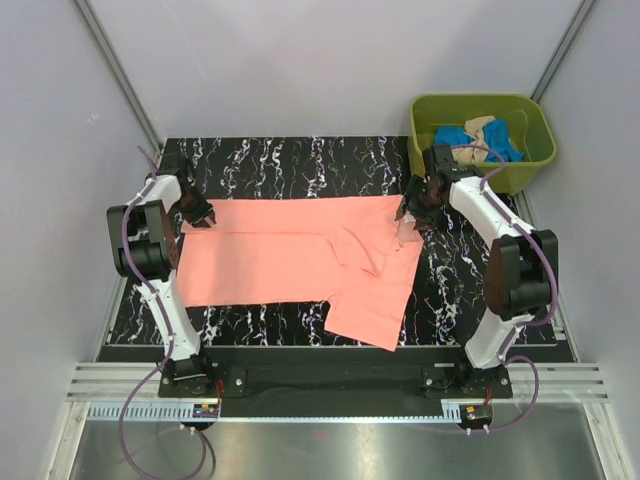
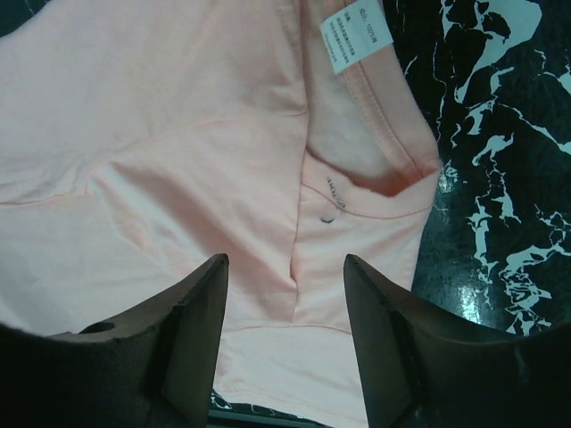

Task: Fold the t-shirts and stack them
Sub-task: Fold the tshirt

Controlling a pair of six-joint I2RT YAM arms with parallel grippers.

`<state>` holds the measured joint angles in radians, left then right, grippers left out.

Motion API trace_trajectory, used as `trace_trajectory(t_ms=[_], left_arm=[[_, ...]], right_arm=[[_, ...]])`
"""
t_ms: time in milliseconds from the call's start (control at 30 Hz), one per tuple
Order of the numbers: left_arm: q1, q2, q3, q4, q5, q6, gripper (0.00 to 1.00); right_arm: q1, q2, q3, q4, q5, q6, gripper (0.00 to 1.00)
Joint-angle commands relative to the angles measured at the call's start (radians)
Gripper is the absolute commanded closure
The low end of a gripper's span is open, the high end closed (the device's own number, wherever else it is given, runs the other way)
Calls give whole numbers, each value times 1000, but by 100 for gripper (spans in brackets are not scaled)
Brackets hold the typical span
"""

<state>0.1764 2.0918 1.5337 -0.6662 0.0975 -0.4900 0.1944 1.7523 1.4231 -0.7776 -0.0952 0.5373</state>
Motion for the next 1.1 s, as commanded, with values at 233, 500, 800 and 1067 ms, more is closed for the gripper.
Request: trace_trajectory(t_ms=[233, 500, 800, 1067], left_arm=[[78, 106, 72, -101, 97, -35, 69], [95, 42, 54, -81, 110, 25, 64], [86, -52, 88, -104, 143, 56, 62], [84, -110, 30, -14, 124, -2, 70]], right_arm=[[2, 190, 196, 51, 18, -34, 39], [7, 379, 411, 100, -11, -17, 73], [14, 536, 582, 51, 72, -17, 100], [106, 486, 544, 44, 326, -151, 100]])
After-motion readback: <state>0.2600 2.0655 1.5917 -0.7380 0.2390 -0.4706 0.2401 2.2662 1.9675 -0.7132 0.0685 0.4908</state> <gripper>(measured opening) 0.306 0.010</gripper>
